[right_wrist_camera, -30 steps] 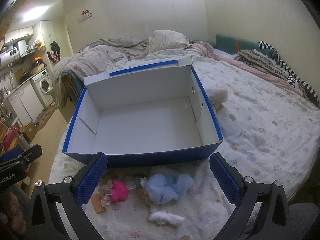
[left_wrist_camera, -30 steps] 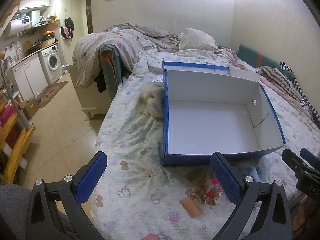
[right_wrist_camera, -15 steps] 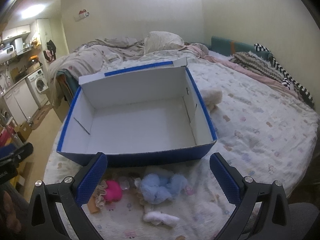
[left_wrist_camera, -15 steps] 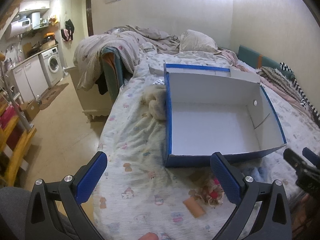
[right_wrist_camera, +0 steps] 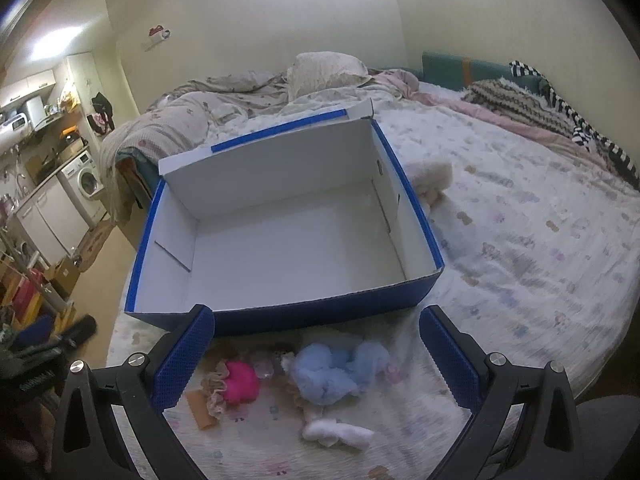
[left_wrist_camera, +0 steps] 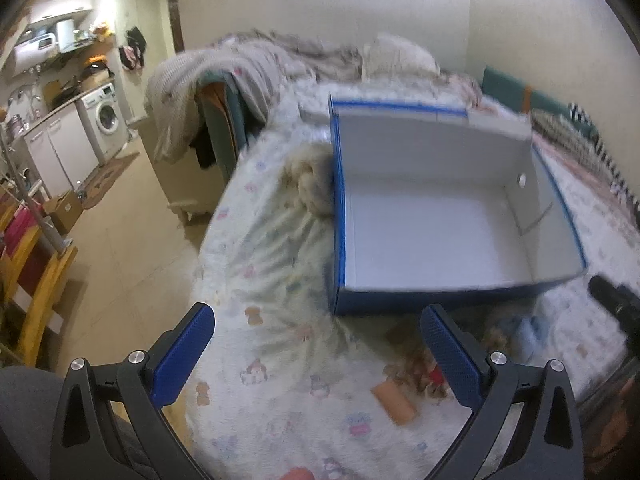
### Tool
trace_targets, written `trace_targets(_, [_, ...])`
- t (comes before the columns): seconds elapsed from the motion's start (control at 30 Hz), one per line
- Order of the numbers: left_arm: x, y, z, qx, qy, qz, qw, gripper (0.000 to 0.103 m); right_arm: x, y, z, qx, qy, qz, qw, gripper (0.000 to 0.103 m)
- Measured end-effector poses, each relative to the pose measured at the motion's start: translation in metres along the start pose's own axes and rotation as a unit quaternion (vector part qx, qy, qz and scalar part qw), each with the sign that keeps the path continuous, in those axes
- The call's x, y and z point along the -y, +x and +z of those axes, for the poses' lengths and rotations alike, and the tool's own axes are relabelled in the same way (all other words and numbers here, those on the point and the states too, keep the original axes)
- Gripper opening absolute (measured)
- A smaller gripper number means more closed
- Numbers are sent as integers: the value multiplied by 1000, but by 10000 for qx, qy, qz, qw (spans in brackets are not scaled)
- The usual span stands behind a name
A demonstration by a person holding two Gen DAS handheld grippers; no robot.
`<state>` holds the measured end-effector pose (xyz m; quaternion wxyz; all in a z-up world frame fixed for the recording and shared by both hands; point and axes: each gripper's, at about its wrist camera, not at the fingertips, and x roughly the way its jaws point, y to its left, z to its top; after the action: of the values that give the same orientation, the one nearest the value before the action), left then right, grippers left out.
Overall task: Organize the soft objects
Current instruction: 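Grasp the orange sponge with the left gripper while the right gripper grasps the white sock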
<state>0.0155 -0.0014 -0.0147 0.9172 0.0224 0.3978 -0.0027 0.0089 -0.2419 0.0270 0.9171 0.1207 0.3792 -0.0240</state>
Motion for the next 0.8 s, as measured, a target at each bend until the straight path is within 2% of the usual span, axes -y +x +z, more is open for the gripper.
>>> trace_targets(0.07, [3, 13, -4, -337, 88, -39, 9994, 96, 0, 2, 0, -29, 13, -15, 10000, 103])
trace_targets(0.13, [4, 34, -10, -878, 92, -96, 9961, 71, 0, 3, -1, -50, 17, -24, 10000, 103])
trace_targets(0.2, [4, 52, -16, -1363, -58, -270, 9903, 63, -1, 4, -1, -75, 14, -32, 10000, 103])
trace_targets(0.23, [5, 65, -21, -1740, -181, -420, 9837, 62, -1, 4, -1, -86, 13, -35, 10000, 103])
trace_targets(0.33, [9, 87, -32, -2276, -486, -625, 9705, 62, 0, 6, -2, -121, 10, -66, 9999, 103])
trace_targets(0.47, [17, 111, -46, -2793, -897, -892, 9518, 60, 0, 8, -2, -155, 18, -103, 9998, 103])
trace_targets(0.6, [22, 136, -64, -3273, -1152, -873, 9338, 58, 1, 9, -3, -188, 20, -139, 9997, 103])
trace_targets(0.67, [21, 140, -67, -3263, -1237, -842, 9334, 58, 2, 10, -3, -205, 33, -154, 9997, 103])
trace_targets(0.7, [21, 141, -67, -3263, -1269, -847, 9329, 54, 2, 11, -3, -217, 39, -163, 9996, 103])
trace_targets(0.73, [20, 141, -67, -3268, -1295, -859, 9322, 40, 3, 11, -3, -232, 45, -172, 9996, 103])
trace_targets(0.8, [21, 143, -65, -3264, -1215, -805, 9339, 26, 4, 14, -3, -263, 49, -203, 9994, 103])
